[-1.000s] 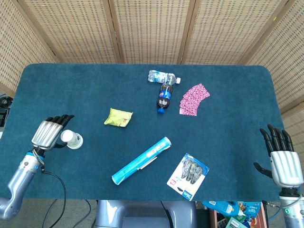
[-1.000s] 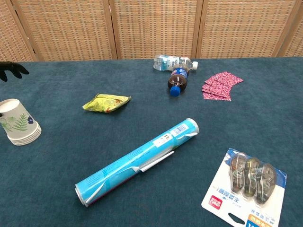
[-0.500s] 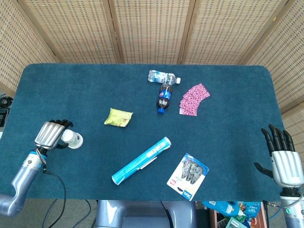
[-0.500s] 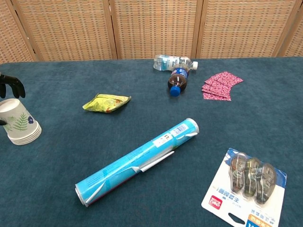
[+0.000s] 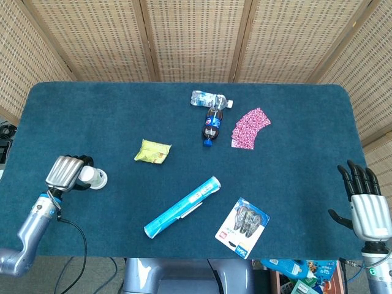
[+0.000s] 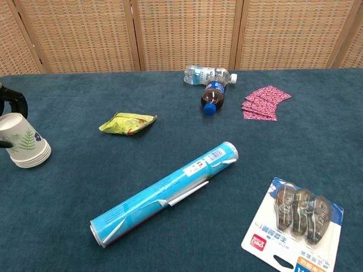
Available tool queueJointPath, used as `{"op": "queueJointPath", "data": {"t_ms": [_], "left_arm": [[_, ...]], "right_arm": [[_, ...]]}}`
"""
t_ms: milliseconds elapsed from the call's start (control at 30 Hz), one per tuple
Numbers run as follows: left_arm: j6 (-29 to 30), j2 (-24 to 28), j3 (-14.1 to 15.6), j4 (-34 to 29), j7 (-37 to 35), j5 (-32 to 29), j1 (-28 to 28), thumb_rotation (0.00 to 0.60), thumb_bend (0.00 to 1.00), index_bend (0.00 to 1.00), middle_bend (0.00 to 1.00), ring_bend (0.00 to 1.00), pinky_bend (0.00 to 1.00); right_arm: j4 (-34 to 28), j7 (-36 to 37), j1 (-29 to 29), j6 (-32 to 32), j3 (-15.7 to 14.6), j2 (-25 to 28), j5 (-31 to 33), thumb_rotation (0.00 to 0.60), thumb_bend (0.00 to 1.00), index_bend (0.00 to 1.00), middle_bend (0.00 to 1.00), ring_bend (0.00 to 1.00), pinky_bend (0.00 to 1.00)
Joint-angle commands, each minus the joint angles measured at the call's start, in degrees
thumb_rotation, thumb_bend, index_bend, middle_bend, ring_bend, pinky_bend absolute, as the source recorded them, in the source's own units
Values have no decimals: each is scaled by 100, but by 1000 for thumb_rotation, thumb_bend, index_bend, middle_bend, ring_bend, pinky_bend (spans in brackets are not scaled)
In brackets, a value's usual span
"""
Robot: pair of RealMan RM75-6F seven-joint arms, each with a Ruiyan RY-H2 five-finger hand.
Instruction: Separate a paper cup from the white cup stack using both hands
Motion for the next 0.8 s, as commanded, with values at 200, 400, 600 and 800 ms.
{"op": "queueJointPath", "data": {"t_ms": [200,400,600,800], "left_arm": [[487,306,-365,-302,-3536,426,16,600,128,530,526,535,536],[34,175,-512,-201,-5953,583,-414,600,128,530,526,535,536],[-653,-66,-637,-130,-7015,611,-1051,600,127,530,526,535,539],[-1098,-340,-807,-14,-7233,492,-1570,600,127,530,526,535,539]], "right_arm": [[232,129,160,76,31,-169,-379,600,0,0,0,0,0],[1148,598,607,111,152,-487,-998,600,0,50,8,0,0],[2266,1531,1210,131,237,-748,-1553,600,0,162,89,0,0],[2916,2125,1676,231,271,-988,-1870,600,1,241,158,7,0]]}}
